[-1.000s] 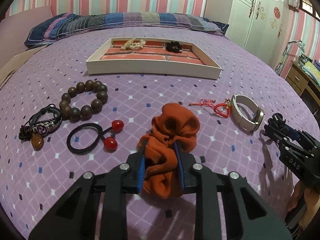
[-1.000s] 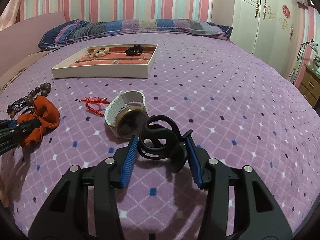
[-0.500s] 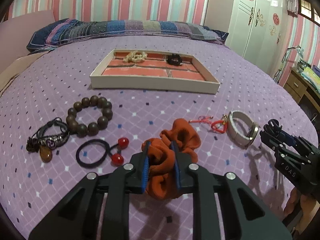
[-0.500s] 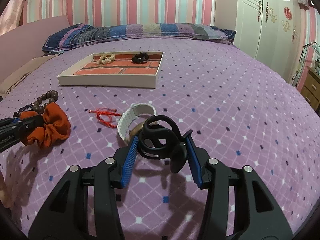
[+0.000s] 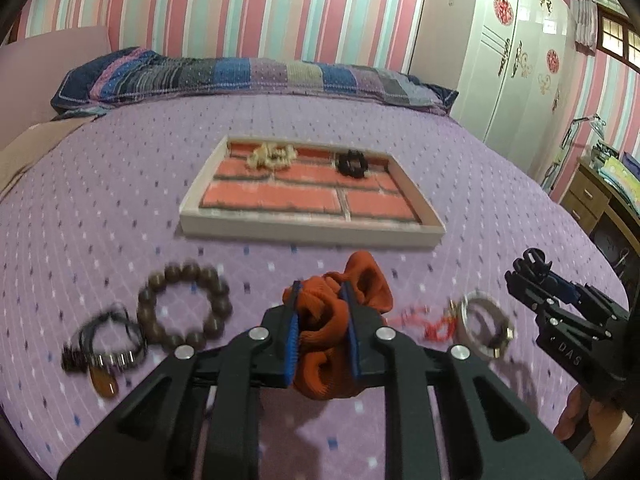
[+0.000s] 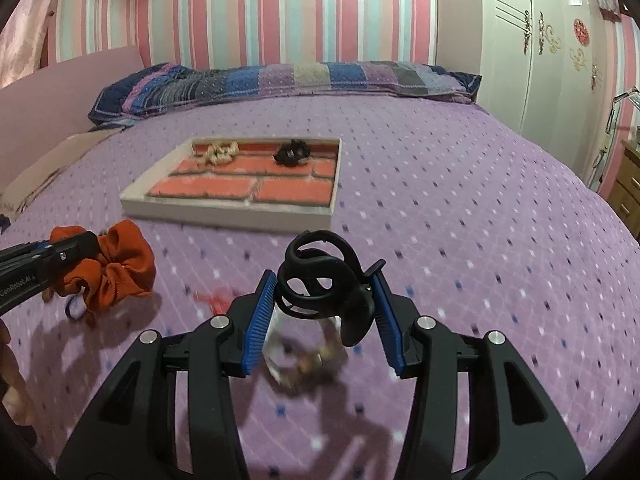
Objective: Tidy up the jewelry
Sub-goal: 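Carry the orange scrunchie and black claw clip with both tools into the tray, then open both tools to release the scrunchie and claw clip in the tray, then move the left tool toward the leather bracelet while the right tool approaches the red string bracelet, then grasp the black leather cord bracelet with the left tool while the right tool grasps the red string bracelet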
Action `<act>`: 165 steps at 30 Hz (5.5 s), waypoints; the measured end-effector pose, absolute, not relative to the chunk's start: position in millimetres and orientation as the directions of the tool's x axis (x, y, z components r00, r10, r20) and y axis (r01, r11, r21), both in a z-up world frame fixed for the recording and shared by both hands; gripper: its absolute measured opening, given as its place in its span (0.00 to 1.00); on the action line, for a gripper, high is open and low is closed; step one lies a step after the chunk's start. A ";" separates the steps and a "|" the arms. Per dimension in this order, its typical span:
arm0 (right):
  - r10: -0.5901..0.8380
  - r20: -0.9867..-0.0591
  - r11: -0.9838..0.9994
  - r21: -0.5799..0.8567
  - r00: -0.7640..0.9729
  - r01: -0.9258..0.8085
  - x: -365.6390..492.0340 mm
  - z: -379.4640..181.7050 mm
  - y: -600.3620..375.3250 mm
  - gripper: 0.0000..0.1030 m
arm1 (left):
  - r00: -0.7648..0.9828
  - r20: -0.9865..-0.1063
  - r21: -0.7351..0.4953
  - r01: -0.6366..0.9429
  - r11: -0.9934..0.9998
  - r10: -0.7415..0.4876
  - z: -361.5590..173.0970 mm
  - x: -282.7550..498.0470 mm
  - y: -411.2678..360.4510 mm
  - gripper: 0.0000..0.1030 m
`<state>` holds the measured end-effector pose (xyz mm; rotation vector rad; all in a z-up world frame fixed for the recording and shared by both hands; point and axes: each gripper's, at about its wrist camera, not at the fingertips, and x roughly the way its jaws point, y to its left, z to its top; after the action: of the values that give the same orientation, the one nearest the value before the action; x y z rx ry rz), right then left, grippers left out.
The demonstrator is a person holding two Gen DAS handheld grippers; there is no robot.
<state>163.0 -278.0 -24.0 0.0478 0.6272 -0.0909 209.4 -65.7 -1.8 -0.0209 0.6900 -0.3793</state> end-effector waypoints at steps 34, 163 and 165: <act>-0.136 -0.766 0.979 -0.008 0.628 0.202 479.6 -56.6 -287.0 0.46 | 0.636 -0.754 -0.010 0.238 0.971 -0.163 -36.5 505.0 -89.4 0.19; -0.054 -0.702 0.993 0.039 0.710 0.115 201.6 -95.8 -201.3 0.06 | 0.642 -0.729 -0.124 0.220 0.968 -0.239 -76.2 257.2 109.2 0.12; -0.049 -0.702 0.993 0.045 0.711 0.113 201.4 -95.5 -201.8 0.05 | 0.647 -0.724 -0.126 0.217 0.968 -0.239 -75.0 256.8 110.1 0.11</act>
<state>201.4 -201.8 -95.5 0.0870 0.7752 -0.0901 256.8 110.1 -75.0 -0.0287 0.8275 -0.2595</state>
